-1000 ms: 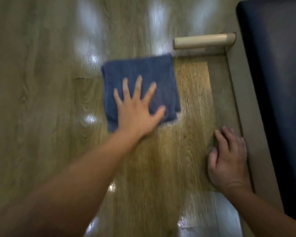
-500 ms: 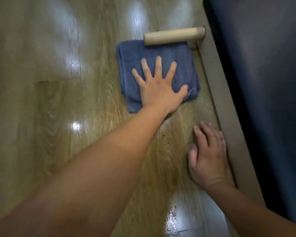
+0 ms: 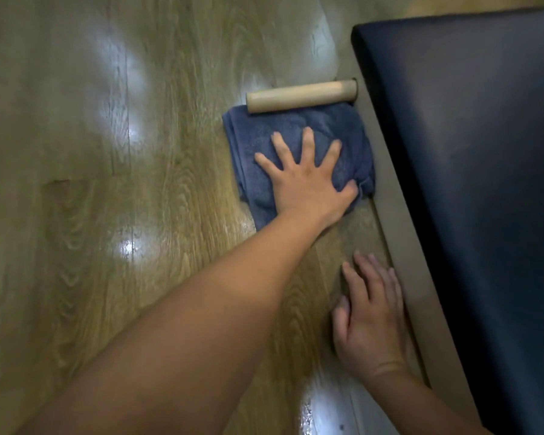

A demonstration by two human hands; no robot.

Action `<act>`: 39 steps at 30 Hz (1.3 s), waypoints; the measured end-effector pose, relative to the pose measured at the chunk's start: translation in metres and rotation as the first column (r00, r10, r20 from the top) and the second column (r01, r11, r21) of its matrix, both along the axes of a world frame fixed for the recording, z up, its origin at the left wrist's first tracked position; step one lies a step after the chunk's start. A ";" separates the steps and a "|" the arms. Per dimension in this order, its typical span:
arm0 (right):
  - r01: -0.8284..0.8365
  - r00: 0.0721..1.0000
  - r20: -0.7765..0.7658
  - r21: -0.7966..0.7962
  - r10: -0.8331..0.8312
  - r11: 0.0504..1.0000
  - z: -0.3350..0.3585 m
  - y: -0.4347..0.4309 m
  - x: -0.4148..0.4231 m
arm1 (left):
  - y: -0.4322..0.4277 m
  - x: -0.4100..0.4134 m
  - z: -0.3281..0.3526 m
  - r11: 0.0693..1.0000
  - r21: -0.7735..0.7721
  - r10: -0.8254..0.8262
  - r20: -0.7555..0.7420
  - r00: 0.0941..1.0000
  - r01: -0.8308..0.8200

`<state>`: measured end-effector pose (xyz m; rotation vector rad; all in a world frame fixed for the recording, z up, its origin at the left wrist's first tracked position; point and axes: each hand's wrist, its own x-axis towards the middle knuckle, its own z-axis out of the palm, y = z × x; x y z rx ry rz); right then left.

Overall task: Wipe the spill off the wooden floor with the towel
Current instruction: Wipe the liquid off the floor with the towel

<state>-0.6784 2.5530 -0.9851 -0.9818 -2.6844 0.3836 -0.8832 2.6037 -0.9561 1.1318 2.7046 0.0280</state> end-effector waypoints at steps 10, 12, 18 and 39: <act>0.003 1.000 -0.003 -0.033 -0.003 0.999 0.004 0.001 -0.001 | -0.042 0.005 0.006 0.989 0.106 -0.099 -0.070 0.993 0.106; 0.003 1.000 0.009 -0.024 -0.003 1.000 0.003 0.002 -0.001 | -0.072 0.019 0.005 0.982 0.139 -0.131 -0.012 0.991 0.132; -0.007 1.000 0.030 -0.039 0.008 0.999 0.005 -0.001 0.000 | -0.186 0.003 0.021 0.933 0.316 -0.199 0.047 0.979 0.174; 0.059 0.992 0.114 -0.065 -0.052 0.996 0.074 -0.039 -0.123 | -0.425 -0.036 -0.015 0.984 -0.055 0.170 -0.012 0.985 -0.171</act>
